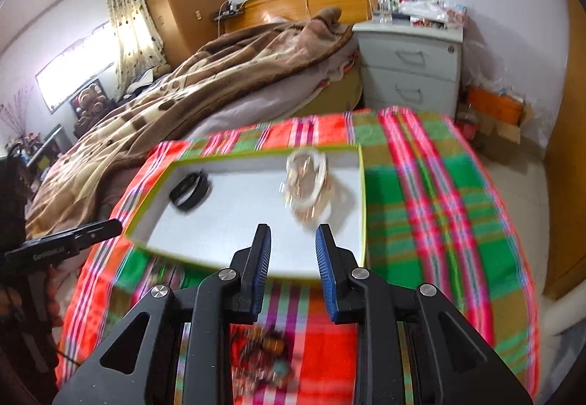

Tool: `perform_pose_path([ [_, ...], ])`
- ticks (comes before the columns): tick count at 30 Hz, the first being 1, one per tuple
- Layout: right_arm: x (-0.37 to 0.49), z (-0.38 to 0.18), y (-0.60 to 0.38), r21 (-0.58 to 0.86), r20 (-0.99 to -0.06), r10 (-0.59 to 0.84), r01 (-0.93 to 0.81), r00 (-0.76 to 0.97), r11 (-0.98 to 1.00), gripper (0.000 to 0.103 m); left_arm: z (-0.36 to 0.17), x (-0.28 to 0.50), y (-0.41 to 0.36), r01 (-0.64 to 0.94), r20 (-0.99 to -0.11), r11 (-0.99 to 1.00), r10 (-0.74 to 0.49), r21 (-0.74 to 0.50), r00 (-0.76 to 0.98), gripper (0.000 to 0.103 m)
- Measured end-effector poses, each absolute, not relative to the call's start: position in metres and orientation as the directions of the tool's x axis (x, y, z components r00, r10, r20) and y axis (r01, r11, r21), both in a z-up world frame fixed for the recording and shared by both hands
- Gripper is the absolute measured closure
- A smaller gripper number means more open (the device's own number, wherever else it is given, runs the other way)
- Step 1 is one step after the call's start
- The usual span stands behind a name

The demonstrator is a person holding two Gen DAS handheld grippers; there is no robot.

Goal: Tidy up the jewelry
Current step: 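Open both tools to release the clip and band inside the box, then grasp the brown beaded hair tie with the right tool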

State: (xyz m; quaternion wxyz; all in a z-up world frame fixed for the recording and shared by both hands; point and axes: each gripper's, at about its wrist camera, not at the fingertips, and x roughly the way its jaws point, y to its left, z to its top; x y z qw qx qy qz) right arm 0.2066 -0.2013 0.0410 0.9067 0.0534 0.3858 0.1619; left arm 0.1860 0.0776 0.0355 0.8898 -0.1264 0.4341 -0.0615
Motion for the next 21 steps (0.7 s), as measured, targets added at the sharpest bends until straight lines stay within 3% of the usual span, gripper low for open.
perform_pose_path([
  [4, 0.191, 0.028, -0.204, 0.263, -0.692, 0.365, -0.253, 0.623, 0.931, 0.077, 0.028, 0.169, 0.075, 0.003, -0.777, 0.96, -0.228, -0.279, 0.588, 0.053],
  [9, 0.183, 0.016, -0.204, 0.312, -0.698, 0.409, -0.264, 0.588, 0.913, 0.076, 0.023, 0.147, 0.073, 0.023, -0.77, 0.939, -0.295, -0.343, 0.566, 0.052],
  [13, 0.181, 0.006, -0.196, 0.327, -0.709, 0.427, -0.274, 0.561, 0.904, 0.074, 0.02, 0.134, 0.069, 0.015, -0.771, 0.944, -0.278, -0.329, 0.573, 0.052],
  [16, 0.179, -0.002, -0.186, 0.325, -0.723, 0.433, -0.287, 0.538, 0.901, 0.059, 0.016, 0.128, 0.065, 0.033, -0.77, 0.936, -0.307, -0.349, 0.56, 0.052],
  [21, 0.176, -0.006, -0.176, 0.265, -0.741, 0.389, -0.294, 0.547, 0.918, 0.059, 0.007, 0.126, 0.059, 0.023, -0.792, 0.934, -0.316, -0.357, 0.522, 0.053],
])
